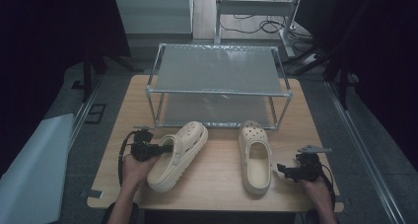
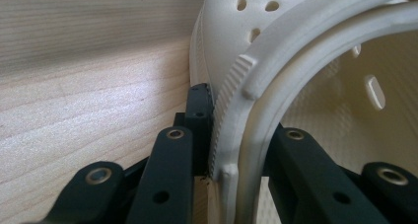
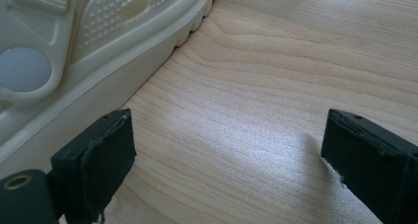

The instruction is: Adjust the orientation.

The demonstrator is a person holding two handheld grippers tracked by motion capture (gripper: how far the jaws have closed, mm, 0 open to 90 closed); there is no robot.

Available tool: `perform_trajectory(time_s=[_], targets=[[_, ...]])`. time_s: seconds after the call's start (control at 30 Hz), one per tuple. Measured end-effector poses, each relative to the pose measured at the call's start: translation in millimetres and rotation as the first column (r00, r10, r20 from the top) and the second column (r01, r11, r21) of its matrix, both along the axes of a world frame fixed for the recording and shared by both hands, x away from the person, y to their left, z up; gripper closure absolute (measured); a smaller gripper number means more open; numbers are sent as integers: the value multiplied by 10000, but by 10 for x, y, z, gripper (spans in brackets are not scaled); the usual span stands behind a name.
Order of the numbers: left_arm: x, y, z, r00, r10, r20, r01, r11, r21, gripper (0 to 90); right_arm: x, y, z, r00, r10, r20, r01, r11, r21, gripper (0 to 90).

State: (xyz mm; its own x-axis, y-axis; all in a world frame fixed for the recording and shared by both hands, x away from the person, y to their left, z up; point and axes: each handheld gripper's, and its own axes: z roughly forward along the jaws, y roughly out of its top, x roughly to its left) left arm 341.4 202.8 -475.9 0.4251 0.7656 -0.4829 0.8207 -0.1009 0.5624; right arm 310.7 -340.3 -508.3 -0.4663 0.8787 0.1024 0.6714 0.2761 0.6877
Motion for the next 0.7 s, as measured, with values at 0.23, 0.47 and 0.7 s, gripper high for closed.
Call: perform_trajectory(time_s=[0.23,0.47,0.7], targets=[[10,53,120,9999,-24,-100,19,9986,-534,767,-1,-2,1,10000,-20,6,20,10000,3,58],[25,92,315,9997,-107,-235,85,9954,-952,767,-3,4,5,10000,0,44,1,9999,-117,58],[21,149,567,9996,-157,-215,130,9927,-1203,766,-1,3,2,10000,-25,31,25,9999,-118,54]])
